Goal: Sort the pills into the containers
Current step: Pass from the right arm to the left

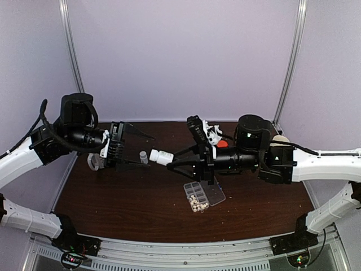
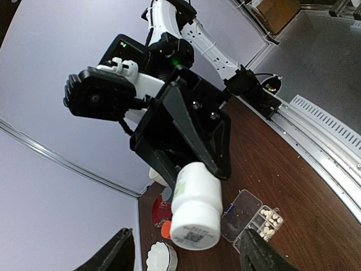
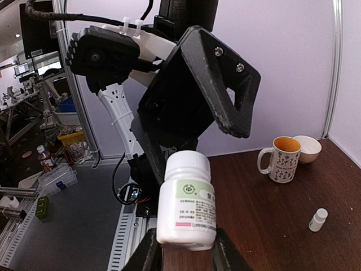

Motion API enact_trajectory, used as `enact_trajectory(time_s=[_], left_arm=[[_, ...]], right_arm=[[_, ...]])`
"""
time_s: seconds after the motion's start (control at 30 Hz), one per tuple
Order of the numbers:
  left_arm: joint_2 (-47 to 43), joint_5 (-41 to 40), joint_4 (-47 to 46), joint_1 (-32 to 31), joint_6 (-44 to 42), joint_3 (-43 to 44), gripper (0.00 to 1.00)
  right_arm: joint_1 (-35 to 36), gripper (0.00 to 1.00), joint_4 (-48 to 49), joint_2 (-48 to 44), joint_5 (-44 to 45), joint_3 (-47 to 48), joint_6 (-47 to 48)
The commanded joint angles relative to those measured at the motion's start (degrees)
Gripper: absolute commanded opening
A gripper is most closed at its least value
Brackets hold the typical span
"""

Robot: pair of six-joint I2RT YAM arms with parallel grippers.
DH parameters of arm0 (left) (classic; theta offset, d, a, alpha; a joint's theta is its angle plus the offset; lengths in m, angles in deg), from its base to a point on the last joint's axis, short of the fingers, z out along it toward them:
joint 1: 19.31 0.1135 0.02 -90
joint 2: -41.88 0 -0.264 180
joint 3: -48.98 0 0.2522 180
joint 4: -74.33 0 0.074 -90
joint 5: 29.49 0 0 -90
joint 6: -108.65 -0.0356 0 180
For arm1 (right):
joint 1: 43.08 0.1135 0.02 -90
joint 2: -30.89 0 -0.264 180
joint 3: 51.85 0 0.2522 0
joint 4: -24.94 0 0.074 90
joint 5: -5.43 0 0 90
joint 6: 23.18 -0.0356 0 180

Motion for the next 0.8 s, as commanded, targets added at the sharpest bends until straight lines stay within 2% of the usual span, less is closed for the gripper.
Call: enact_trajectory(time_s=[0.0, 0.17, 0.77], left_arm=[[-0.1, 0.9, -0.7, -0.7, -1.8, 1.7, 0.66], [-0.2, 0.9, -0.7, -0.9, -2.3, 1.7, 0.61], [-0.9, 1.9, 0.6, -1.2, -4.1, 1.6, 0.29]], right_arm=[[-0.4, 0.15, 0.7, 1.2, -1.7, 2.4, -0.5], [-0.7, 0.14, 1.0, 1.6, -2.2, 2.9, -0.6], [-1.0, 0.14, 2.4, 2.8, -3.2, 3.2, -2.2]])
